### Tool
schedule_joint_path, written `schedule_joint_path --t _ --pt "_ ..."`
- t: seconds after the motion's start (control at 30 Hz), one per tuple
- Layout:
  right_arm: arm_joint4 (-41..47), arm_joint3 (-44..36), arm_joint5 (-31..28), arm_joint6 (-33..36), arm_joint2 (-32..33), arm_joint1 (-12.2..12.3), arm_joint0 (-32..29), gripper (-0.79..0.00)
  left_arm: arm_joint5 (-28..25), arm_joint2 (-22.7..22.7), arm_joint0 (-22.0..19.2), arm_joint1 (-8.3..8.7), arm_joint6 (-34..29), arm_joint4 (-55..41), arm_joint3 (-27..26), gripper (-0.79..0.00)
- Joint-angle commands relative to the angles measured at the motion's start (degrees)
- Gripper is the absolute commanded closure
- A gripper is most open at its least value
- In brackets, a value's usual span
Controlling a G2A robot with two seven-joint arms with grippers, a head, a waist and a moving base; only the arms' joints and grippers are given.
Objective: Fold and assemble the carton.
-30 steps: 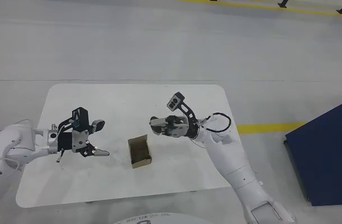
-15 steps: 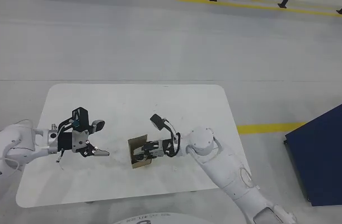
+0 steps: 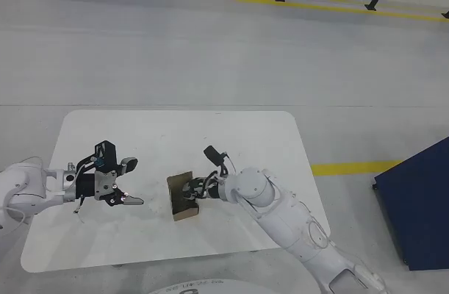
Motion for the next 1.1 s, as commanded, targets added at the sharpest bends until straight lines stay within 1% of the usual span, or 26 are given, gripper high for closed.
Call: schedule_joint_path --t 0.0,0.07,0.17,0.27,0.47,0.6,0.77,0.87,1.0,1.07 --pt "-0.3 -0.1 1.5 -2.4 -0.5 -0.2 0.4 0.0 0.0 0.0 0.0 0.0 0.0 0.0 0.0 -0.785" --pt "-1.0 -0.2 3.6 -6.2 -0.7 -0.5 0.7 0.0 0.0 0.0 0.0 0.0 0.0 0.0 0.0 -0.785" --pt "-1.1 -0.3 5.0 -7.8 -1.7 -0.9 1.2 0.0 0.0 0.0 0.0 0.0 0.0 0.0 0.0 -0.785" --pt "-2.2 -0.4 7.5 -11.4 -2.5 -1.3 2.1 0.0 0.0 0.0 0.0 0.0 0.0 0.0 0.0 -0.785" --pt "-3.5 0.1 10.6 -16.6 -5.2 -2.5 4.3 0.0 0.0 0.0 0.0 0.0 0.0 0.0 0.0 -0.785" --pt "-4.3 -0.4 10.4 -19.4 -6.5 -3.1 4.9 0.0 0.0 0.0 0.0 0.0 0.0 0.0 0.0 -0.785" --pt "-6.5 -2.7 7.8 -23.0 -6.2 -3.1 3.0 0.0 0.0 0.0 0.0 0.0 0.0 0.0 0.0 -0.785" --pt "-7.2 -5.5 5.3 -22.5 -5.9 -2.7 0.3 0.0 0.0 0.0 0.0 0.0 0.0 0.0 0.0 -0.785" --pt "-9.0 -8.6 0.3 -16.6 -5.7 -1.6 -3.6 0.0 0.0 0.0 0.0 0.0 0.0 0.0 0.0 -0.785" --pt "-10.5 -9.0 -0.2 -13.2 -5.4 -1.0 -4.5 0.0 0.0 0.0 0.0 0.0 0.0 0.0 0.0 -0.785"
